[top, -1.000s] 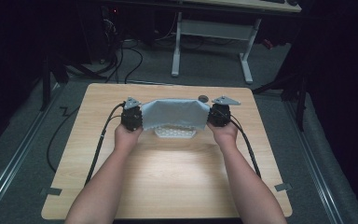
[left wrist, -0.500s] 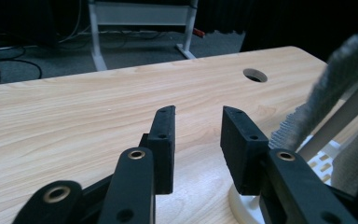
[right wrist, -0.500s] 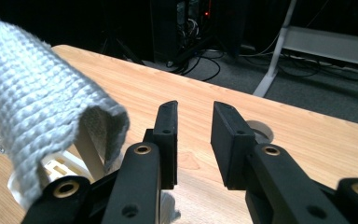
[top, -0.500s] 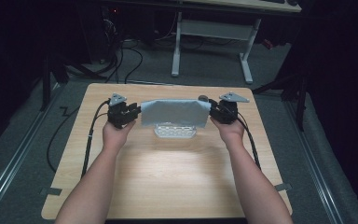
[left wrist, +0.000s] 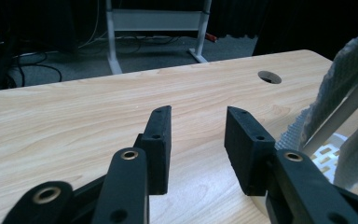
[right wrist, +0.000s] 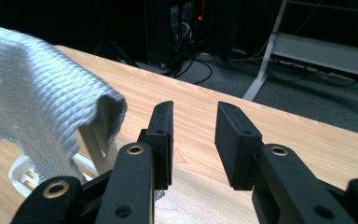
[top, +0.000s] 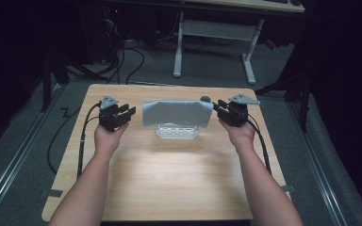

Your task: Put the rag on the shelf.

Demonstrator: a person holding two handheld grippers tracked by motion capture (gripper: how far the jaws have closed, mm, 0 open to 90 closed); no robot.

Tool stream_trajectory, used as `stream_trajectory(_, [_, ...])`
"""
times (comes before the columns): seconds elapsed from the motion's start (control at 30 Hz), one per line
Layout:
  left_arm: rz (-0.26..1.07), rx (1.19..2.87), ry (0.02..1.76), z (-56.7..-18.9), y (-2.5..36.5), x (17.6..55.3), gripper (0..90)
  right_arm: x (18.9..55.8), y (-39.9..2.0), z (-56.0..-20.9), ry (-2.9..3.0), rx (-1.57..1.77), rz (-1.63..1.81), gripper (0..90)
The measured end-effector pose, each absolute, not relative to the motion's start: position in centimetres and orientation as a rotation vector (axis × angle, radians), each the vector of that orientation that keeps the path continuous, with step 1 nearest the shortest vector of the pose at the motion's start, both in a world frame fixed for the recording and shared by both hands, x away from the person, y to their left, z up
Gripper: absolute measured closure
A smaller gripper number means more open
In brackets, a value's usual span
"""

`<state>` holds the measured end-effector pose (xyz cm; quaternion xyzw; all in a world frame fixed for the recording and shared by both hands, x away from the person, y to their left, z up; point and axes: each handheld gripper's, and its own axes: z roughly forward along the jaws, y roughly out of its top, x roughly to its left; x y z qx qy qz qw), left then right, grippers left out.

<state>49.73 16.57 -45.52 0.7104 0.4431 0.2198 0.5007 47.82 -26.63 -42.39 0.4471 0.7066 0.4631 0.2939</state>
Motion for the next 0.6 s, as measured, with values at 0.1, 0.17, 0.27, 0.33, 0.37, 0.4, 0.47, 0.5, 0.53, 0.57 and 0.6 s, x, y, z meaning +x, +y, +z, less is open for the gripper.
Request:
stream_trajectory(0.1, [0.542,1.712,1.073,-45.5,17.1,49.1,60.7,47.0,-27.0,-42.6,1.879,1.185,1.23,65.4])
stream_trajectory(0.17, [0.556,1.72,1.069,-45.4,17.3,48.7,59.8,46.6,-27.1,-42.7,1.893,1.181,1.208,64.5])
stream_trajectory(0.27, [0.565,1.723,1.07,-45.3,17.5,48.0,59.1,45.8,-27.2,-42.6,1.879,1.152,1.21,63.2])
stream_trajectory(0.33, [0.571,1.724,1.07,-45.3,17.6,47.7,58.3,45.2,-27.3,-42.5,1.874,1.147,1.207,60.1])
stream_trajectory(0.37, [0.573,1.724,1.07,-45.2,17.7,47.4,57.6,44.9,-27.4,-42.5,1.879,1.137,1.21,58.7])
stream_trajectory(0.4, [0.577,1.723,1.069,-45.1,17.8,47.1,57.6,44.9,-27.4,-42.5,1.879,1.137,1.21,58.7])
stream_trajectory(0.47, [0.58,1.715,1.067,-45.0,18.1,46.4,56.0,44.3,-27.5,-42.3,1.891,1.142,1.208,56.1])
stream_trajectory(0.5, [0.589,1.72,1.065,-44.9,18.2,45.6,55.1,43.6,-27.5,-42.0,1.907,1.136,1.2,53.8])
stream_trajectory(0.53, [0.592,1.72,1.06,-44.8,18.3,45.1,54.6,43.2,-27.5,-42.0,1.896,1.113,1.209,53.3])
stream_trajectory(0.57, [0.59,1.72,1.057,-44.8,18.4,44.7,54.3,42.7,-27.4,-41.9,1.886,1.1,1.209,52.8])
stream_trajectory(0.6, [0.59,1.721,1.056,-44.7,18.5,44.2,53.7,42.3,-27.4,-41.8,1.898,1.1,1.193,51.0])
